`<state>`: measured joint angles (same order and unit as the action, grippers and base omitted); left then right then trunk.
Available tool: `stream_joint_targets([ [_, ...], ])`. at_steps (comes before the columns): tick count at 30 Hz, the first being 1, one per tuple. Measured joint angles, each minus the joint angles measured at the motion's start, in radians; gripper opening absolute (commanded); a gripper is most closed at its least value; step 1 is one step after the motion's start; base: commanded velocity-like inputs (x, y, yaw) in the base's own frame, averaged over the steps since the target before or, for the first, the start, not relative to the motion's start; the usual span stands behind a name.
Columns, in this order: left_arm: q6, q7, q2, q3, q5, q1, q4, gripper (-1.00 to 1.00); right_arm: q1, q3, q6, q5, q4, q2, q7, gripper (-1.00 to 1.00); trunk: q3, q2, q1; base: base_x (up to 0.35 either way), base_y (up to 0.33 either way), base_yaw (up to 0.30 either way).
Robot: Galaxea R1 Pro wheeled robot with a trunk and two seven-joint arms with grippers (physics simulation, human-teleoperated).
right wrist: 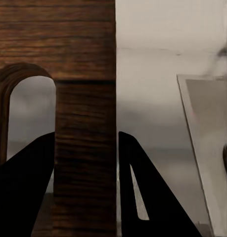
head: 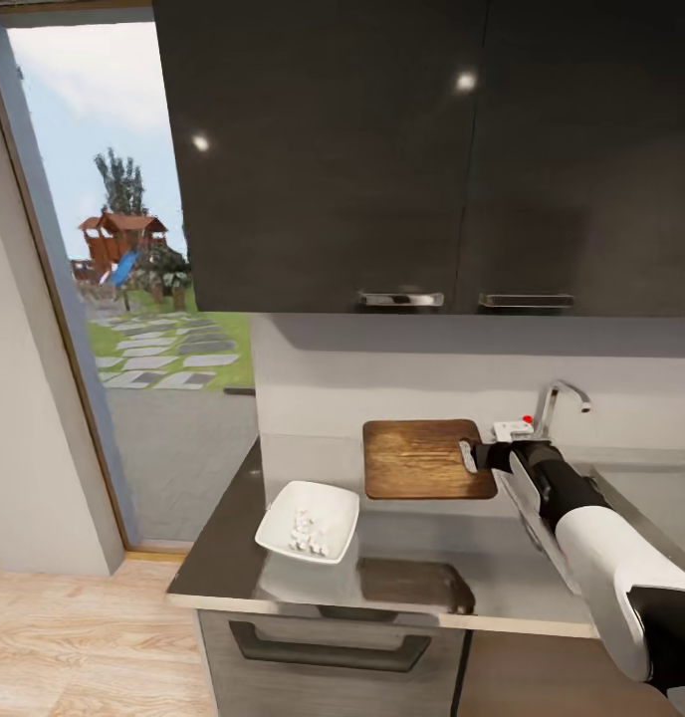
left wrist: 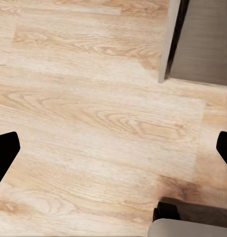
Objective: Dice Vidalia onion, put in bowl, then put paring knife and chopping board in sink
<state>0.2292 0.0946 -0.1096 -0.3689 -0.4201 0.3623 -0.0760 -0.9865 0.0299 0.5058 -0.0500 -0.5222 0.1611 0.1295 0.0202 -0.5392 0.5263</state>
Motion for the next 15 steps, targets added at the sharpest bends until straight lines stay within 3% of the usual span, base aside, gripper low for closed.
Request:
stream_joint_targets([
  [7, -0.001, -0.001, 0.0, 0.0, 0.0, 0.0, 0.0, 1.0, 0.0, -0.002, -0.002, 0.001, 0.019, -0.001, -0.009, -1.0, 0.0, 0.0, 0.0, 0.0, -0.316, 0.0],
  [15, 0.0, -0.001, 0.0, 0.0, 0.0, 0.0, 0.0, 1.0, 0.0, -0.001, -0.053, 0.002, 0.066, -0.004, -0.009, -1.0, 0.0, 0.0, 0.0, 0.0, -0.316, 0.0],
])
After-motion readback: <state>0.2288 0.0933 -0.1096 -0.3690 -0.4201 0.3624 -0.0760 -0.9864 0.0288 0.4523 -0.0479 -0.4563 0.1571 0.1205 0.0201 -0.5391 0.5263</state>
